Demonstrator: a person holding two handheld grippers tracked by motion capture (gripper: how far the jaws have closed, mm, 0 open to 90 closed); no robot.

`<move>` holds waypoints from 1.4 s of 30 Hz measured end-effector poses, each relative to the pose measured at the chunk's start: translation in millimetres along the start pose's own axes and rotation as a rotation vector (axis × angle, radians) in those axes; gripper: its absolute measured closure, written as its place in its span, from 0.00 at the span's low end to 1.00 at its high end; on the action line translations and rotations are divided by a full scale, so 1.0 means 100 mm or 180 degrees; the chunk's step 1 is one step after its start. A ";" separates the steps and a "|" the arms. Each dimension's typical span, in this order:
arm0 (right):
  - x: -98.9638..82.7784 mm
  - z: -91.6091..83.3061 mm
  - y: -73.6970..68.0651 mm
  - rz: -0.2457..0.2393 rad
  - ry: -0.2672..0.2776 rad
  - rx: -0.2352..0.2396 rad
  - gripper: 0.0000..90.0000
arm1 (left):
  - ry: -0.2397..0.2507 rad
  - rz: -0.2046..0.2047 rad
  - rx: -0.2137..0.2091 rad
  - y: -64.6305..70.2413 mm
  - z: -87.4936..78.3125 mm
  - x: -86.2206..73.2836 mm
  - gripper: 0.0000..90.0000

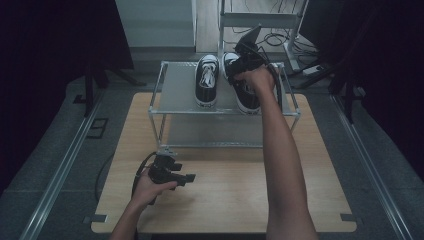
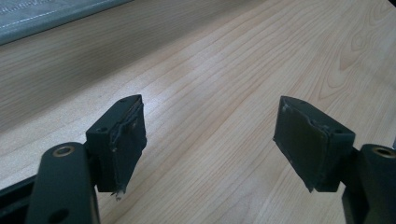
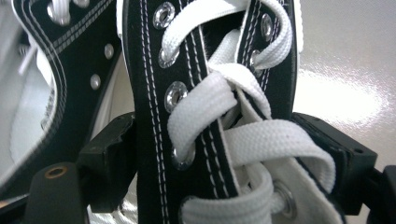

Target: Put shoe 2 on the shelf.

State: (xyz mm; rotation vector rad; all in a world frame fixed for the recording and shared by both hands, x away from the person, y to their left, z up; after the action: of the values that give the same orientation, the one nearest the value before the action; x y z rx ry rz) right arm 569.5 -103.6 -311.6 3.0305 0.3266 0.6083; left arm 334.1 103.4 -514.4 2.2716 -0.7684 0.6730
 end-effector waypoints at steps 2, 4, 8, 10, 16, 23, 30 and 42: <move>0.04 0.01 -0.03 0.0075 -0.0015 -0.0025 0.21 | 0.0016 -0.0009 -0.0007 0.00 -0.01 0.00 0.28; 0.07 0.03 -0.06 0.0095 -0.0022 -0.0057 0.21 | 0.0025 -0.0012 -0.0009 -0.01 -0.03 0.00 0.28; 0.13 0.05 -0.12 0.0175 -0.0014 -0.0041 0.22 | 0.0039 -0.0015 -0.0017 -0.01 -0.04 0.00 0.28; 0.16 0.06 -0.14 0.0236 -0.0002 -0.0045 0.22 | 0.0038 -0.0013 -0.0023 0.00 -0.04 0.00 0.28; 0.22 0.19 -0.14 0.0401 -0.0031 -0.0124 0.23 | 0.0037 0.0009 -0.0028 0.01 -0.04 0.00 0.28; 0.29 0.26 -0.12 0.0614 -0.0037 -0.0126 0.23 | 0.0029 0.0008 -0.0044 0.00 -0.03 0.00 0.28; 0.38 0.38 -0.15 0.0744 -0.0105 -0.0187 0.22 | 0.0038 -0.0001 -0.0057 0.01 -0.04 0.00 0.28; 0.39 0.53 -0.10 0.0784 -0.0206 -0.0340 0.21 | 0.0026 -0.0001 -0.0059 -0.01 -0.03 0.00 0.28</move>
State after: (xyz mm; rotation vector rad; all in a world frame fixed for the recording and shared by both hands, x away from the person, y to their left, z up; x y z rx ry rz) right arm 622.8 -84.7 -346.8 3.0004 -0.0812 0.5185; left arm 333.4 106.3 -512.6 2.2509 -0.7673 0.6718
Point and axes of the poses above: each handheld gripper's, and its own axes: z roughly forward along the jaws, x roughly out of its top, y roughly to its right, the point moved 7 cm from there along z, roughly forward along the jaws, and after that the axes turned 6 degrees about -x, right-handed, at the moved point
